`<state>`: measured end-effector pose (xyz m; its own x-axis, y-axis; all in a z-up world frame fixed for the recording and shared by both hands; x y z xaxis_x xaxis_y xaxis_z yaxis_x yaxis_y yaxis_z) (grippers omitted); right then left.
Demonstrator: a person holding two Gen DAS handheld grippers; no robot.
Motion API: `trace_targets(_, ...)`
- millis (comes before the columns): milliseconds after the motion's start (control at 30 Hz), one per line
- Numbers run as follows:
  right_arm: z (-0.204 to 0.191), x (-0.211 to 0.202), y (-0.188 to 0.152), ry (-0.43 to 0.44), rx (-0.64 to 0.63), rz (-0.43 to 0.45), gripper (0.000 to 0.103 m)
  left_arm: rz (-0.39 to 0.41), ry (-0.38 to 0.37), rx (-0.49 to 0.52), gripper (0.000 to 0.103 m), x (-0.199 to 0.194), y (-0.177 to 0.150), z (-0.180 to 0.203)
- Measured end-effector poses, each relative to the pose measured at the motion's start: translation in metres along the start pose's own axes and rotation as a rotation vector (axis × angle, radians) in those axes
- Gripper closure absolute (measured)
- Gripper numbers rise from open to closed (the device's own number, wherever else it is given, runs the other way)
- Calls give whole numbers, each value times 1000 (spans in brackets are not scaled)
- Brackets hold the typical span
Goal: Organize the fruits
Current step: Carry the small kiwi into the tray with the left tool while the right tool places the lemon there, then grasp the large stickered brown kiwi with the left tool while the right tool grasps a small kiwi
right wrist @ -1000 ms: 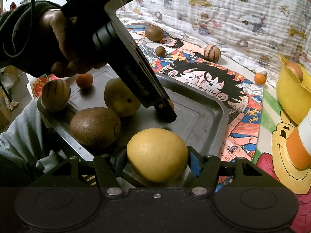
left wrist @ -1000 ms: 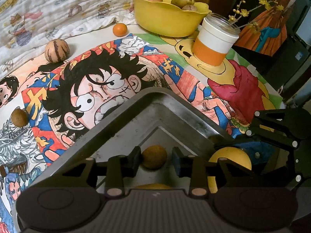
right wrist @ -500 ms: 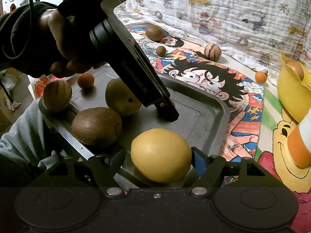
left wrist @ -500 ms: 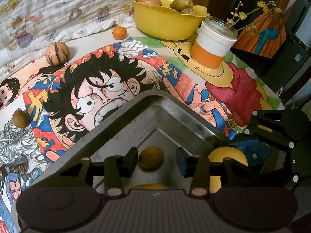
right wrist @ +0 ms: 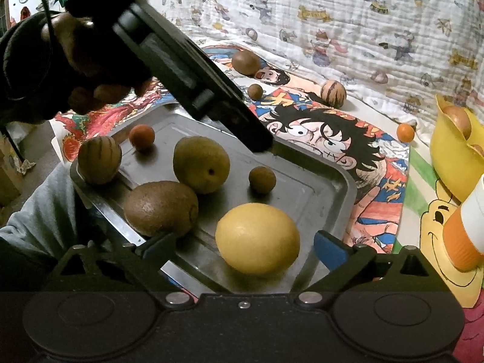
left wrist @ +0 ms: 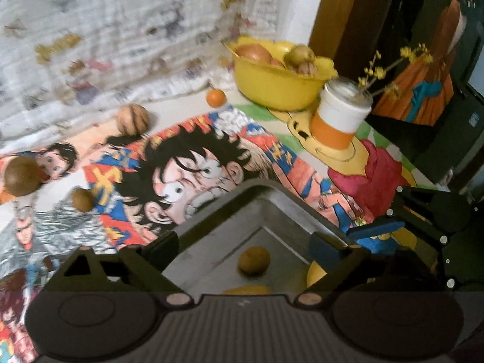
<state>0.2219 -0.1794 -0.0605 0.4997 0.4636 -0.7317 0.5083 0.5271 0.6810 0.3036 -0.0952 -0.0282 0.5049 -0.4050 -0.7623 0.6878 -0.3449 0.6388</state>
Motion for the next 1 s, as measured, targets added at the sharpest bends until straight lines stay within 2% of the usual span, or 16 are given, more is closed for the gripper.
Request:
trace_targets(267, 2, -6, 10, 15, 13, 10, 1, 95, 89, -114, 1, -44, -10, -38)
trace_targets(500, 5, -8, 24, 13, 21, 34, 1, 243, 145, -361, 1, -84, -17, -100)
trace_targets(600, 7, -9, 33, 4, 19, 55, 1, 279, 169, -468, 1, -99, -23, -129)
trace_targets(667, 9, -9, 39, 2, 21, 69, 1, 281, 196, -505, 1, -105, -30, -146)
trace_targets(800, 16, -6, 57, 1, 31, 101, 1, 251, 278, -519, 1, -113, -47, -170)
trace_targets(933, 26, 1, 77, -12, 42, 122, 1, 170, 392, -513, 1, -110, -68, -188)
trace_targets(1000, 31, 4, 87, -16, 49, 130, 1, 141, 414, -515, 1, -107, -78, -193)
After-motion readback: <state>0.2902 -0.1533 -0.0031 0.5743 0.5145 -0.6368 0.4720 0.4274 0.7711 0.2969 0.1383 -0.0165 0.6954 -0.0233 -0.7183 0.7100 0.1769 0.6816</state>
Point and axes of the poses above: each gripper's, at about its wrist camera, not at the fingertips, and x roughly the way its jaws point, z to its right, y to its top, the point moved 10 cm from there along x, roughly the way its jaws point, and after that the axes turned 4 degrees about y, right-handed, at the moved point
